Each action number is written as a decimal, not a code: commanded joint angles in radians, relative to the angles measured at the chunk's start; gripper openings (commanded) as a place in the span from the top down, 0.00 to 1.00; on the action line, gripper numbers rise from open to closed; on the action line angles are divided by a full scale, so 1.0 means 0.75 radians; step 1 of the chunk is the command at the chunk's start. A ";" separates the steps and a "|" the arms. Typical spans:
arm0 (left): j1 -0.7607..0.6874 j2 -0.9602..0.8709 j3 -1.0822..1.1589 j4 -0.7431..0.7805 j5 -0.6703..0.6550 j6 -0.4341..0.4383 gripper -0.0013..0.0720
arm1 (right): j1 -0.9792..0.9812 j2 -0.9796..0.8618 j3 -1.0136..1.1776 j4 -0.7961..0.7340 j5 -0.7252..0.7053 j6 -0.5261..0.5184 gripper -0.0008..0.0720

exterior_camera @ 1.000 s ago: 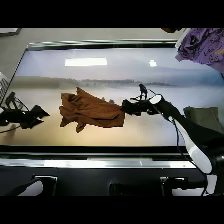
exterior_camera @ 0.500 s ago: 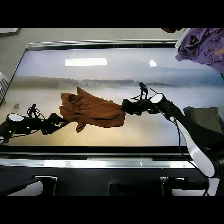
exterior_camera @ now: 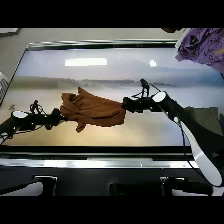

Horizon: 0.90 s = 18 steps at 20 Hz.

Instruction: Fold the clothes and pants, and hang the long-sleeved shirts on hangers.

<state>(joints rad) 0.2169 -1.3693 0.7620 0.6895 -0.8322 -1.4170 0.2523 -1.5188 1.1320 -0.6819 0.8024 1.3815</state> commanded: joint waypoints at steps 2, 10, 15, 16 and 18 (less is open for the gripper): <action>0.000 0.134 0.266 0.125 -0.038 0.030 0.97 | 0.001 0.165 0.142 -0.274 -0.081 0.070 0.96; 0.000 0.571 1.053 0.479 -0.090 -0.111 0.97 | 0.001 0.499 0.871 -0.813 -0.075 0.168 0.96; 0.000 0.857 1.186 0.497 -0.096 -0.184 0.97 | 0.001 0.801 0.974 -0.914 -0.065 0.169 0.95; 0.000 0.903 1.186 0.511 -0.109 -0.214 0.97 | 0.001 0.850 0.974 -0.928 -0.062 0.169 0.95; 0.000 0.960 1.186 0.574 -0.142 -0.290 0.97 | 0.001 0.903 0.974 -0.939 -0.058 0.187 0.95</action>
<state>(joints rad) 0.2157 -0.7345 1.6260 1.0580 -0.9134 -1.5566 0.2527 -0.9237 1.8431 -1.3392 0.7532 1.5055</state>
